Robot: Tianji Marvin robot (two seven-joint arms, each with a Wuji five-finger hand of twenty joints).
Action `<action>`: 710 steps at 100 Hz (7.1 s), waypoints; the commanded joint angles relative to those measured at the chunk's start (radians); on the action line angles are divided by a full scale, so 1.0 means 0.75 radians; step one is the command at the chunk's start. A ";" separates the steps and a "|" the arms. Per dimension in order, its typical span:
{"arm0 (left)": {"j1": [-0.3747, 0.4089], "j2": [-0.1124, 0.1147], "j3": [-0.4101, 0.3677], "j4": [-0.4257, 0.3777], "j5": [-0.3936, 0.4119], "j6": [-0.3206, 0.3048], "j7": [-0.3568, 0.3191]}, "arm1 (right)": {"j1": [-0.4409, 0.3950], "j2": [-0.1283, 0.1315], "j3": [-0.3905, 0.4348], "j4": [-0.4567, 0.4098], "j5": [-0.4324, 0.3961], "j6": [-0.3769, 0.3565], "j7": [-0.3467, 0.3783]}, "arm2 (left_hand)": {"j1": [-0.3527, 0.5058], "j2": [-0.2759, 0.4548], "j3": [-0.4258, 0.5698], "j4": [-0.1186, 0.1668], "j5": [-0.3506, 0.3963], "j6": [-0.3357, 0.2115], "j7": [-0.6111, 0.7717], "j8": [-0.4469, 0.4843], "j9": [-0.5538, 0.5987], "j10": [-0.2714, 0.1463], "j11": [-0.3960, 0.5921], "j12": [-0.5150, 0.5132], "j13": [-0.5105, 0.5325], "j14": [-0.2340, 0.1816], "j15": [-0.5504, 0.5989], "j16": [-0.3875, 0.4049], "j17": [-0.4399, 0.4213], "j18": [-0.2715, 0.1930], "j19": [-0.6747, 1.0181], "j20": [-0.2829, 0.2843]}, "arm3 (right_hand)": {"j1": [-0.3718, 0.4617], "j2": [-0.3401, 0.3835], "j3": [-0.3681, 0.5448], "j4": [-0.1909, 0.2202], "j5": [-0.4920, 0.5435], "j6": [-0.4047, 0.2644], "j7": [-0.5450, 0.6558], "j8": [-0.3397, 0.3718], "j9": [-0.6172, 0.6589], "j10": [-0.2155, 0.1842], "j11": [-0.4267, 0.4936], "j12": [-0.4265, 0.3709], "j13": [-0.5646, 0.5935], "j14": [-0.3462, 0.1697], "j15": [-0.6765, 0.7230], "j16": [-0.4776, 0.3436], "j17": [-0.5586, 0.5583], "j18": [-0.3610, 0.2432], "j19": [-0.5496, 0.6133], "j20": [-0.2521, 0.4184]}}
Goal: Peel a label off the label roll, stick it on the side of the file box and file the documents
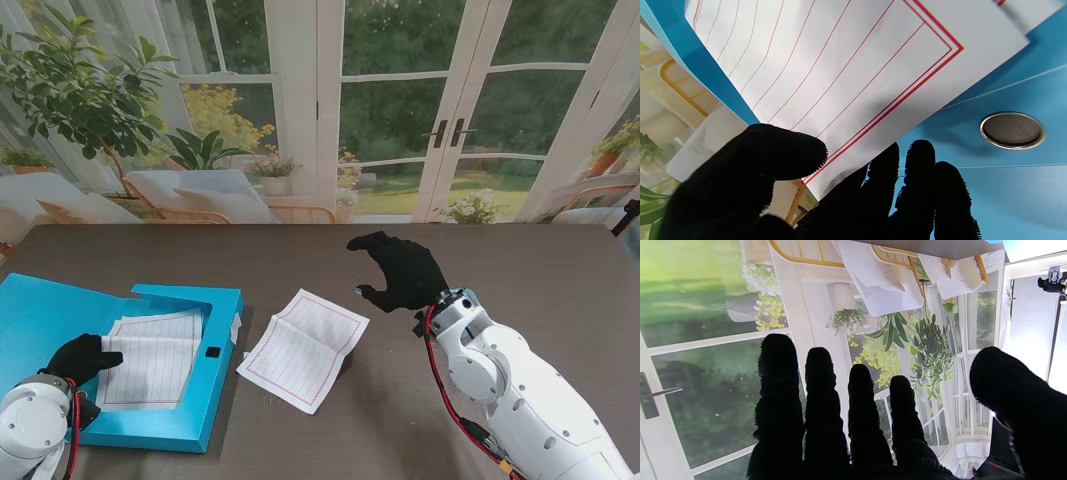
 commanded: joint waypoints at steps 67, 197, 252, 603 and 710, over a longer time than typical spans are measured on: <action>0.045 0.042 -0.011 -0.205 0.182 0.179 -0.162 | -0.006 -0.002 -0.009 -0.001 -0.003 -0.014 0.012 | -0.075 0.147 -0.107 -0.163 0.014 0.131 -0.431 -0.152 -0.075 0.085 -0.454 -0.466 -0.176 -0.013 -0.561 -0.327 -0.139 -0.057 -0.362 -0.274 | -0.030 0.040 -0.019 0.049 0.024 0.031 0.006 0.011 0.022 0.001 -0.016 -0.005 0.028 -0.015 0.007 -0.002 -0.531 0.014 0.007 -0.006; -0.024 0.027 0.215 -0.313 -0.128 -0.597 -0.055 | -0.034 -0.003 -0.023 -0.008 0.009 -0.033 0.022 | -0.131 0.200 -0.164 -0.251 -0.083 -0.268 -0.611 -0.310 -0.289 -0.231 -0.564 -0.856 -0.391 -0.230 -0.954 -0.627 -0.156 -0.198 -1.439 -0.409 | -0.039 0.033 -0.040 0.046 0.085 -0.017 -0.016 0.011 0.009 -0.001 -0.023 -0.003 0.002 -0.001 -0.007 -0.006 -0.540 0.020 -0.002 -0.008; -0.122 -0.012 0.423 -0.132 -0.227 -0.747 0.124 | -0.071 0.001 -0.057 0.018 0.031 -0.034 0.054 | -0.115 0.160 -0.141 -0.224 -0.085 -0.277 -0.612 -0.310 -0.307 -0.248 -0.562 -0.872 -0.400 -0.242 -0.954 -0.638 -0.174 -0.207 -1.458 -0.412 | -0.048 0.022 -0.064 0.041 0.081 -0.020 -0.024 0.011 -0.035 0.007 -0.029 -0.002 -0.037 0.001 -0.017 -0.007 -0.563 0.021 -0.019 -0.007; -0.059 -0.015 0.420 -0.209 -0.349 -0.680 0.088 | 0.325 -0.174 -0.801 0.672 0.147 0.321 -0.405 | -0.133 0.274 -0.181 -0.270 -0.044 -0.271 -0.609 -0.303 -0.262 -0.213 -0.566 -0.870 -0.385 -0.213 -0.952 -0.645 -0.192 -0.204 -1.472 -0.419 | 0.405 -0.077 0.245 -0.276 0.732 -0.323 0.457 -0.229 0.841 -0.167 -0.036 -0.006 0.596 -0.152 0.183 0.033 -0.055 -0.107 0.311 -0.048; -0.152 -0.029 0.454 -0.112 -0.527 -0.521 0.036 | 0.213 -0.111 -0.473 0.379 0.140 0.160 -0.269 | -0.142 0.329 -0.196 -0.297 -0.053 -0.194 -0.613 -0.299 -0.274 -0.137 -0.563 -0.859 -0.393 -0.192 -0.950 -0.639 -0.197 -0.196 -1.468 -0.412 | 0.456 -0.204 0.370 -0.312 0.841 -0.260 0.597 -0.211 1.097 -0.105 0.036 0.284 0.834 -0.144 0.546 0.301 0.252 -0.151 0.336 -0.016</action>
